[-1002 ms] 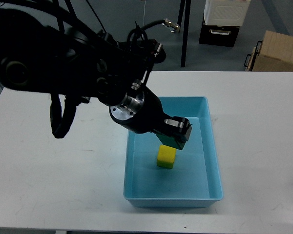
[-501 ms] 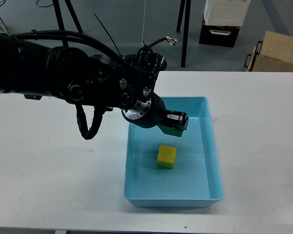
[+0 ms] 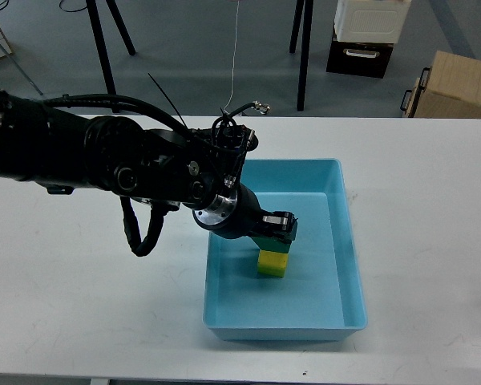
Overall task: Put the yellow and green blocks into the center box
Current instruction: 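Carry the green cube into the blue bin beside the yellow cube, then release the green cube and lift the left gripper away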
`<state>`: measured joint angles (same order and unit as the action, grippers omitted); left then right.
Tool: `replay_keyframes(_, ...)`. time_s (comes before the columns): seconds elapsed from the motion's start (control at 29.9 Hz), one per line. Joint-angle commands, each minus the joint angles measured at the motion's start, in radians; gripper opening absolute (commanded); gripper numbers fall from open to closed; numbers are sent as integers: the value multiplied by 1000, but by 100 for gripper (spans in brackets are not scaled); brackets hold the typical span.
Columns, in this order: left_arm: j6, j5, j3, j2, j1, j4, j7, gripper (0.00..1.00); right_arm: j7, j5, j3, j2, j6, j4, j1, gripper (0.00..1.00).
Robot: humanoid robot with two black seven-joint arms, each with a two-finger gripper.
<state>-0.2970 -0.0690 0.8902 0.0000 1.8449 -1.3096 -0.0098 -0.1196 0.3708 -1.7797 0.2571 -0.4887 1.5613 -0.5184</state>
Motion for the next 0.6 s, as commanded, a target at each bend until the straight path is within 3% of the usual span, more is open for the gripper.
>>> replay_keyframes(0.0, -2, 1, -2, 0, -15, 4, -1, 78, 0, -3, -3, 1, 0, 0, 0, 99)
replay_keyframes(0.23, -1, 5, -14, 0, -21, 9, -6, 87, 0, -3, -4, 1, 0, 0, 0, 99)
replay_keyframes(0.4, 2, 6, -74, 0, -15, 65, -67, 92, 0, -3, -6, -1, 0, 0, 0, 99)
replay_keyframes(0.47, -5, 9, -156, 0, -21, 124, -90, 94, 0, -3, -6, -2, 0, 0, 1, 99)
replay_keyframes(0.57, -25, 8, -347, 96, -65, 196, -87, 96, 0, -3, -4, -2, 0, -1, 5, 99)
